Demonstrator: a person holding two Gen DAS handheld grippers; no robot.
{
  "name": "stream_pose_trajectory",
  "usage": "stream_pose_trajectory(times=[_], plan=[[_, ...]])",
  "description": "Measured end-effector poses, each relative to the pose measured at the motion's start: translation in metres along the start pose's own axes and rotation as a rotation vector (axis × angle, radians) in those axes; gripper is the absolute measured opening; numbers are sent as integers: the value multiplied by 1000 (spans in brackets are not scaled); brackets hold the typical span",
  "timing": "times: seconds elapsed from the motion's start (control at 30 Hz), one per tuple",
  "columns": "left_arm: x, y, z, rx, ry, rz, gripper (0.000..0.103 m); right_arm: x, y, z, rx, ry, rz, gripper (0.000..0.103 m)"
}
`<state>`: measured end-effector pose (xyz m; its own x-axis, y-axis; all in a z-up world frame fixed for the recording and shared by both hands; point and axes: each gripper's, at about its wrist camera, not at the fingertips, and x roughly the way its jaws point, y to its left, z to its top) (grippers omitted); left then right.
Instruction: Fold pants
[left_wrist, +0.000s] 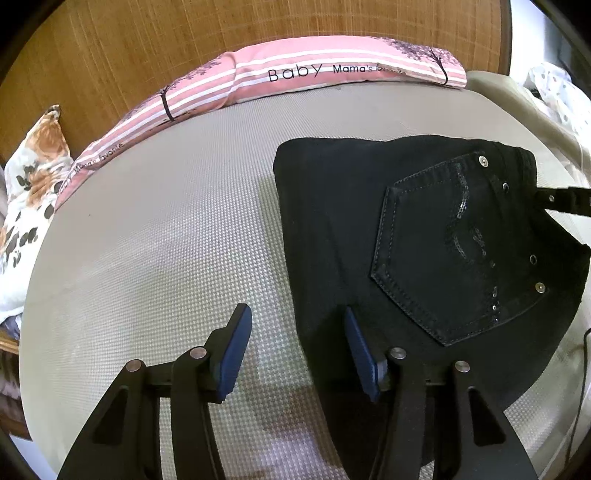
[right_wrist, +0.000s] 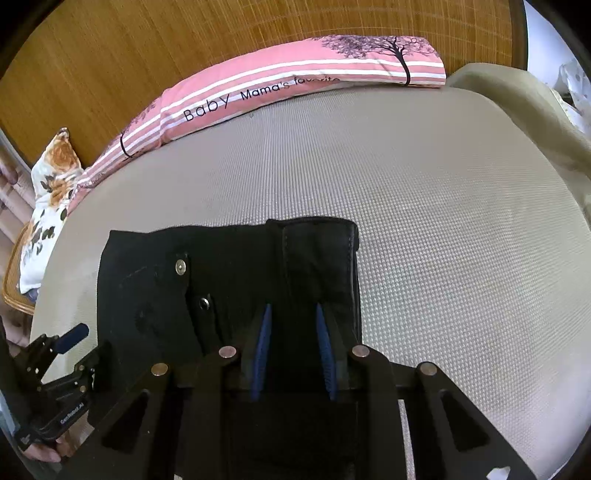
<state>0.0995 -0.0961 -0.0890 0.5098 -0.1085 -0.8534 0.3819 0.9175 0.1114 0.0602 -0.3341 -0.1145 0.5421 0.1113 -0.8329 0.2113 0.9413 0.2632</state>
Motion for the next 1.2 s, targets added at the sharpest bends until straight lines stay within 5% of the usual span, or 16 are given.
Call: stream_pose_trajectory(times=[0.6,0.93,1.2], plan=[[-4,9,-1,-28,18,-20,59,-26,-9,-40,11,22,68,23],[-1,47,-5,-196,88,-196,59,-33,-18,-37,14,48,132,24],[14,52,-2,-243,151,-310,59,-33,-42,-30,51,69,153,42]])
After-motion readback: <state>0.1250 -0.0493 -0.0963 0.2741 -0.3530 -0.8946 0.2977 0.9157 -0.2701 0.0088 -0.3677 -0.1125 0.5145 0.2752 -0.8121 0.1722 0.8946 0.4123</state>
